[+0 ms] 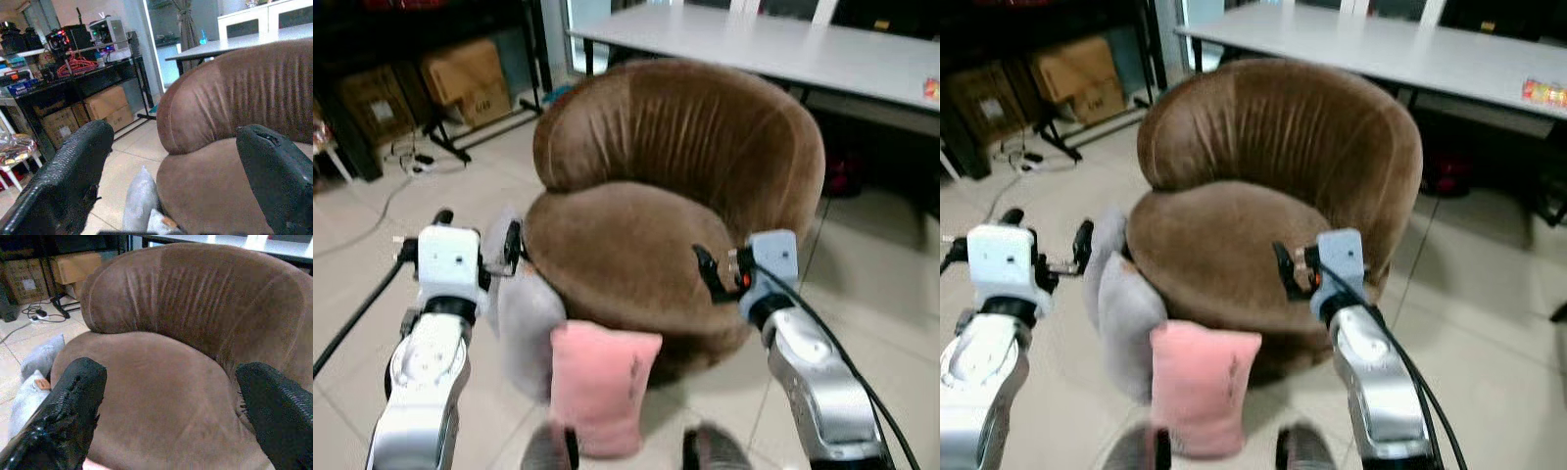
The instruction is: Move the pillow to the sofa from floor
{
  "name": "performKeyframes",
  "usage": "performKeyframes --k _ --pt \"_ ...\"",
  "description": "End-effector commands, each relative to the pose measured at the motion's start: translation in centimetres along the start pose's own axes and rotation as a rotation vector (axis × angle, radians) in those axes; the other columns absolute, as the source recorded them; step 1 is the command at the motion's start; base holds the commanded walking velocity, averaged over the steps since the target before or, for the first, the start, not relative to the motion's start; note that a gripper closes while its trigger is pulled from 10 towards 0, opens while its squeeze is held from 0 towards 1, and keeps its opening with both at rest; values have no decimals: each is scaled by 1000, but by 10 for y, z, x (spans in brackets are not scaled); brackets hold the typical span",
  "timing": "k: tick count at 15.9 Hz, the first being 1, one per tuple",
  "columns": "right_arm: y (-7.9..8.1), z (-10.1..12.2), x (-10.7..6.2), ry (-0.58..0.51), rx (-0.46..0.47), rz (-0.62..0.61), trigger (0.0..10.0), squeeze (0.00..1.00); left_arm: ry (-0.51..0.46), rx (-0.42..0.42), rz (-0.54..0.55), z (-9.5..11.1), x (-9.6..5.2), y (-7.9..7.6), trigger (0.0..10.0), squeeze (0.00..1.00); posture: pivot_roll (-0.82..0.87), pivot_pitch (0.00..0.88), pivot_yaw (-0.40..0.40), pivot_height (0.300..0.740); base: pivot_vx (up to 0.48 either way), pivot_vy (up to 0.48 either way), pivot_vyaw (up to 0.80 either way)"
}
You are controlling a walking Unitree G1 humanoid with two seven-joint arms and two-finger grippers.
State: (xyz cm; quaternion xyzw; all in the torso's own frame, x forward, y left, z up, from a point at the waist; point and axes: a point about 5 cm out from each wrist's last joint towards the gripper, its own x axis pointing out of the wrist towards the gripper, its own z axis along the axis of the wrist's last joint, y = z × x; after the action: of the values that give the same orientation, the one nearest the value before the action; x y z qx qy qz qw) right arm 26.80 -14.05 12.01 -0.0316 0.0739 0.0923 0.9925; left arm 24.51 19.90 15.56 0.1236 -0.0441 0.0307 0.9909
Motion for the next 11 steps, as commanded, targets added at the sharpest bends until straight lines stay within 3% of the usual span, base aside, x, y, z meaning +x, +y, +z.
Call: performKeyframes --k 1,2,6,11 --pt "-1 4 0 -22 -13 -8 10000 0 -3 12 18 -1 1 2 10000 0 -61 0 42 620 0 0 0" --pt "-3 4 1 -22 -62 -54 10000 0 -10 4 8 -1 1 1 10000 0 -61 0 42 620 0 0 0" --pt "-6 2 3 -9 -88 -71 10000 0 -7 -26 -14 -2 -1 0 10000 0 -61 0 38 620 0 0 0" --pt "-9 -2 3 12 -83 -92 10000 0 -1 -30 -7 -4 -2 4 10000 0 -59 0 36 620 273 0 0"
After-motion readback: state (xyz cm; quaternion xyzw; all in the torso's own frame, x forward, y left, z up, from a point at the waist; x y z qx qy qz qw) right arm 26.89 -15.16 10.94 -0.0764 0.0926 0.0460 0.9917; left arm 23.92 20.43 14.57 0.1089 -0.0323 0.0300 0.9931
